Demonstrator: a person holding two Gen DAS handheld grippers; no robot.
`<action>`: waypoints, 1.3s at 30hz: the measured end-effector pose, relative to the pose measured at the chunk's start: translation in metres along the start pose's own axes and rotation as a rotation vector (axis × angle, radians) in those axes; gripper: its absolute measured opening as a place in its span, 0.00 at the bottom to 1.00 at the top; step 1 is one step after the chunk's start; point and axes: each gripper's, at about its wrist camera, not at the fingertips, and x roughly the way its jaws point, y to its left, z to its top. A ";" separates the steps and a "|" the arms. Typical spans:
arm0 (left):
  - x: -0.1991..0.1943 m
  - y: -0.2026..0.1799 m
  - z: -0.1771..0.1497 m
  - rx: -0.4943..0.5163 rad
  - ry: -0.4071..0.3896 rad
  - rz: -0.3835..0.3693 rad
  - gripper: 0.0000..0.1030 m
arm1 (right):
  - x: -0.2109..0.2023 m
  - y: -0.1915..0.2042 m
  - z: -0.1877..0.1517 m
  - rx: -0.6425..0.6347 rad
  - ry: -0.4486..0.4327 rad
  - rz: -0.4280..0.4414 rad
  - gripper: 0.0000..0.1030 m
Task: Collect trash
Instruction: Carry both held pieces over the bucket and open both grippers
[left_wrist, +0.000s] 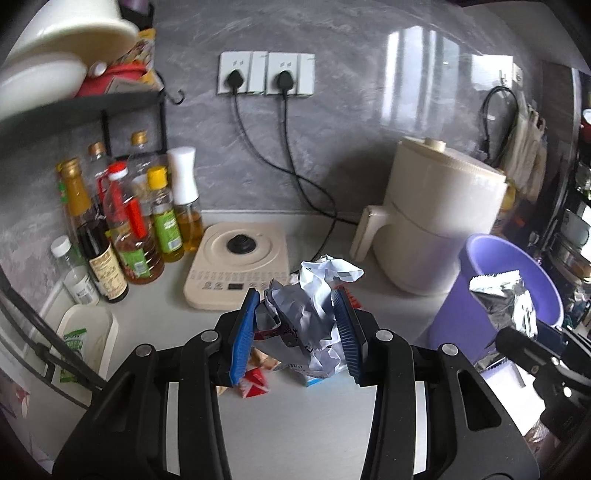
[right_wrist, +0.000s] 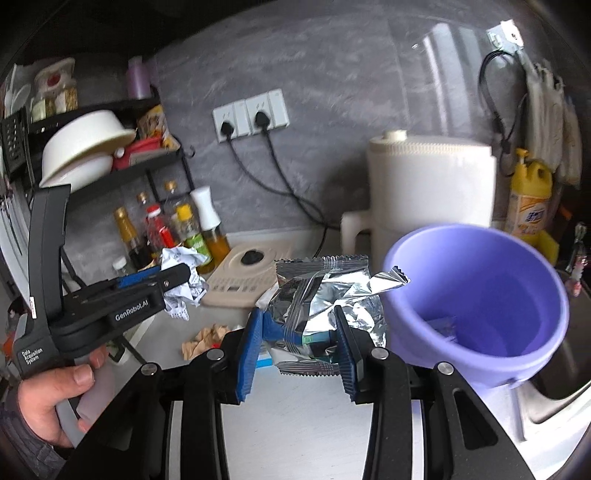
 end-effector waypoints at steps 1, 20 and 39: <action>-0.001 -0.004 0.002 0.006 -0.004 -0.006 0.41 | -0.005 -0.005 0.002 0.005 -0.012 -0.008 0.36; 0.001 -0.080 0.027 0.101 -0.047 -0.124 0.41 | -0.038 -0.065 0.021 0.080 -0.102 -0.143 0.38; 0.025 -0.129 0.040 0.162 -0.041 -0.214 0.41 | -0.030 -0.109 0.025 0.118 -0.115 -0.250 0.73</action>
